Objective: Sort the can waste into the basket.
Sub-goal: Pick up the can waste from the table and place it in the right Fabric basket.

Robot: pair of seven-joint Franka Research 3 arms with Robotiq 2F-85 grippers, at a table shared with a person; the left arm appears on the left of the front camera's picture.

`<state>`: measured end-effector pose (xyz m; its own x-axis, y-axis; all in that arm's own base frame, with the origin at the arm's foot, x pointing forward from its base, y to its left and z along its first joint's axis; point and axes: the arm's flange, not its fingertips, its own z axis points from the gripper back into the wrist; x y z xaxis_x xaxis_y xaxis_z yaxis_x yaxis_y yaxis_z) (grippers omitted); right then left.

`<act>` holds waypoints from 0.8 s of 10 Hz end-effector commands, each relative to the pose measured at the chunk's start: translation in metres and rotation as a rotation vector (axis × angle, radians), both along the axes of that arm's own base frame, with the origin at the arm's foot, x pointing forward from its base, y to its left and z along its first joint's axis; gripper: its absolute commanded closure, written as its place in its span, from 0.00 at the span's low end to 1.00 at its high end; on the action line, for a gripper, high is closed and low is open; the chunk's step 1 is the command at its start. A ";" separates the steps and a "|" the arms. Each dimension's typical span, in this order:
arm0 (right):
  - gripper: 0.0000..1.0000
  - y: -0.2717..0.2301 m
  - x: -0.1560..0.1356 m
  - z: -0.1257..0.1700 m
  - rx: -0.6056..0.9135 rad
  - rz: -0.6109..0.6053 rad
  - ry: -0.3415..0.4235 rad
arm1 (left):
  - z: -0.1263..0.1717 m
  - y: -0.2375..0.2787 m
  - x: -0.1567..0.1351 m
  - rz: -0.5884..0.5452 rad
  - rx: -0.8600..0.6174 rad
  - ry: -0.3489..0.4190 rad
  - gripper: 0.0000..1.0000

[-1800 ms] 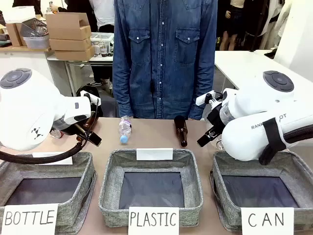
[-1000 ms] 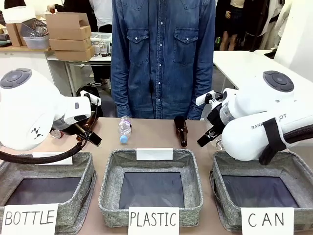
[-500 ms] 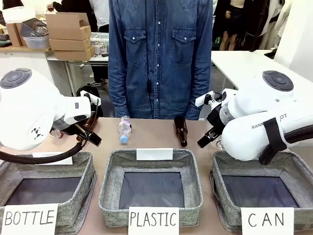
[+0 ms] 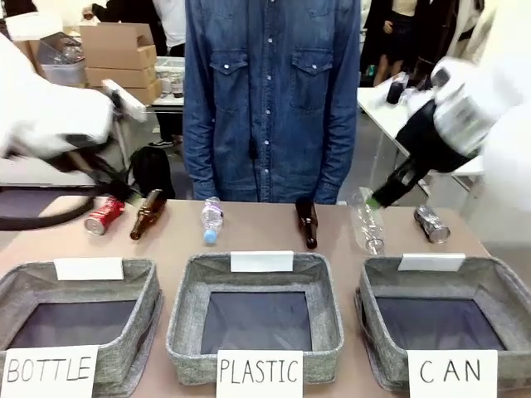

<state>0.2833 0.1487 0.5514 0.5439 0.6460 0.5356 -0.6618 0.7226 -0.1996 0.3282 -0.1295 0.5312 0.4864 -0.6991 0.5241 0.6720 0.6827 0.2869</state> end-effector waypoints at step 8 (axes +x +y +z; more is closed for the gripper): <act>0.00 -0.085 0.002 -0.001 0.871 -0.285 0.640 | -0.010 0.095 0.043 -0.041 -0.424 0.595 0.00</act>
